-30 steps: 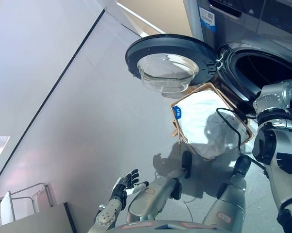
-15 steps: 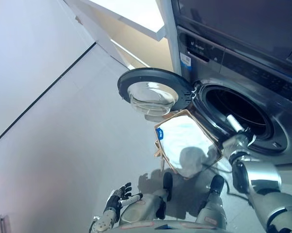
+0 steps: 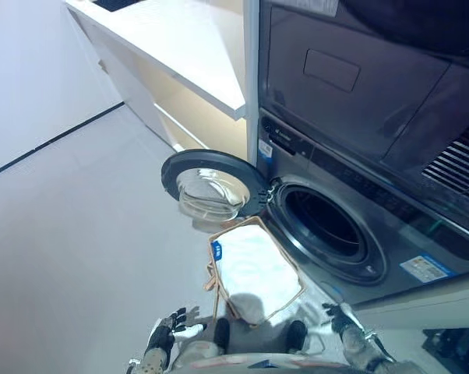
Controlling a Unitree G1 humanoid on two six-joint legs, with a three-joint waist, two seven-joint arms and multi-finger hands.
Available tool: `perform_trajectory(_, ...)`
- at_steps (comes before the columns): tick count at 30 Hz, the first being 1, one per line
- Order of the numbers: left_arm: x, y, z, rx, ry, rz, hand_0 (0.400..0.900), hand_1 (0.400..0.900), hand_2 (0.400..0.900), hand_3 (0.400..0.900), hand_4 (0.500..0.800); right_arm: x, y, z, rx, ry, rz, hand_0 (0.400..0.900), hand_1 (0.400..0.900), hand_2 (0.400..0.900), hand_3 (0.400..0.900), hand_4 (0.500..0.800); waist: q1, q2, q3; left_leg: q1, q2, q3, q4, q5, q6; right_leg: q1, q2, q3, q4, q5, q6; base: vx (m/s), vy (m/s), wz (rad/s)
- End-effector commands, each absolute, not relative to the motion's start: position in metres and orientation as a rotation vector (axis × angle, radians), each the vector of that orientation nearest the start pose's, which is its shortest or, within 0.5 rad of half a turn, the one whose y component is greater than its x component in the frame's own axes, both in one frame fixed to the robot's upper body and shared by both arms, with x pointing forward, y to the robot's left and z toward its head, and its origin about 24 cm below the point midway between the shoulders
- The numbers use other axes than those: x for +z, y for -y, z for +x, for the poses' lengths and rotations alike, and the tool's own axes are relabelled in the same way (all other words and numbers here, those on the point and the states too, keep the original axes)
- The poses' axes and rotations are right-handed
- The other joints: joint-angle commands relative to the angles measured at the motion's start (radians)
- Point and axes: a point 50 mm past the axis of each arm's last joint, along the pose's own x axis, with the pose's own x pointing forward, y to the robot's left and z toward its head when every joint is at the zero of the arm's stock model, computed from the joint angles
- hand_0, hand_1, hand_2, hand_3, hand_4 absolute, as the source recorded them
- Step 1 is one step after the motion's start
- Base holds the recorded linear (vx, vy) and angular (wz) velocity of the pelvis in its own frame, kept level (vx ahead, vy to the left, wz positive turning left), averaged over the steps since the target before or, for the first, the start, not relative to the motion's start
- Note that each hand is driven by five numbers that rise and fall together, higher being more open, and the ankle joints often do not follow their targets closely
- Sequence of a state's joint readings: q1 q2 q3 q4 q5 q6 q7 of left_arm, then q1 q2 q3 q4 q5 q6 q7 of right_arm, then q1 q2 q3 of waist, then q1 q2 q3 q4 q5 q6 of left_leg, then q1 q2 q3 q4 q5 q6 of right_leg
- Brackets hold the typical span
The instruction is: Put the clothes in the basket into the washing machine.
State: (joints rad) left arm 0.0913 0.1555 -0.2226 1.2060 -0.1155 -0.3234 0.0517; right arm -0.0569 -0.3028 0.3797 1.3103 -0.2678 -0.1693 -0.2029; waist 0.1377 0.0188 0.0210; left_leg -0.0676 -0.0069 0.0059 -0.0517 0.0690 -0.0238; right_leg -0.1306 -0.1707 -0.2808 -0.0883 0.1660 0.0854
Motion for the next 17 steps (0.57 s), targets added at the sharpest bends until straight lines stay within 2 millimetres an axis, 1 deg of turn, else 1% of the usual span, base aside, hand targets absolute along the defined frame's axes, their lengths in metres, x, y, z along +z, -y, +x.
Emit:
perform_trajectory(1,-0.159,-0.211,0.085,0.040,-0.989,0.214,0.900,0.900,0.900,0.900,0.800,-0.154,0.233,0.109,0.287,-1.004,-0.867,0.900,0.900,0.900,0.900,0.800,0.009,-0.013,-0.028,-0.018,0.000,-0.035,0.014,-0.028,-0.013,0.085,0.013,-0.004,0.051,-0.097,0.035,0.00,-0.021,0.06)
perform_trajectory(3,-0.160,-0.212,0.085,0.043,-1.001,0.215,0.900,0.900,0.900,0.900,0.800,-0.159,0.229,0.095,0.288,-1.056,-0.821,0.900,0.900,0.900,0.900,0.800,0.005,-0.024,-0.040,-0.002,0.002,-0.035,0.017,-0.034,-0.012,0.101,0.015,-0.006,0.054,-0.102,0.033,-0.03,-0.013,0.05)
perform_trajectory(5,-0.160,-0.215,0.086,0.053,-1.011,0.221,0.900,0.900,0.900,0.900,0.800,-0.163,0.223,0.088,0.277,-1.094,-0.774,0.900,0.900,0.900,0.900,0.800,0.004,-0.036,-0.055,0.015,0.002,-0.035,0.017,-0.040,-0.010,0.120,0.018,-0.006,0.055,-0.107,0.032,0.00,0.000,0.00)
perform_trajectory(7,-0.161,-0.215,0.084,0.045,-1.032,0.232,0.900,0.900,0.900,0.900,0.800,-0.165,0.221,0.083,0.222,-1.139,-0.698,0.900,0.900,0.900,0.900,0.800,0.000,-0.042,-0.069,0.029,0.004,-0.031,0.019,-0.045,-0.009,0.134,0.019,-0.007,0.055,-0.110,0.031,-0.01,0.005,-0.02)
perform_trajectory(12,-0.163,-0.216,0.077,0.032,-1.067,0.251,0.900,0.900,0.900,0.900,0.800,-0.165,0.209,0.091,0.166,-1.112,-0.594,0.900,0.900,0.900,0.900,0.800,-0.005,-0.048,-0.094,0.054,0.002,-0.020,0.020,-0.056,-0.004,0.152,0.020,0.002,0.058,-0.113,0.031,-0.02,0.017,-0.05)
perform_trajectory(14,-0.164,-0.216,0.077,0.023,-1.071,0.261,0.900,0.900,0.900,0.900,0.800,-0.165,0.203,0.096,0.175,-1.092,-0.578,0.900,0.900,0.900,0.900,0.800,-0.007,-0.050,-0.098,0.059,0.000,-0.020,0.022,-0.059,-0.003,0.157,0.020,0.006,0.060,-0.116,0.031,-0.01,0.010,-0.02)
perform_trajectory(17,-0.164,-0.215,0.076,0.012,-1.072,0.272,0.900,0.900,0.900,0.900,0.800,-0.165,0.202,0.096,0.183,-1.091,-0.581,0.900,0.900,0.900,0.900,0.800,-0.009,-0.049,-0.099,0.066,-0.004,-0.021,0.027,-0.063,0.000,0.163,0.019,0.007,0.065,-0.117,0.030,0.00,0.000,0.00)
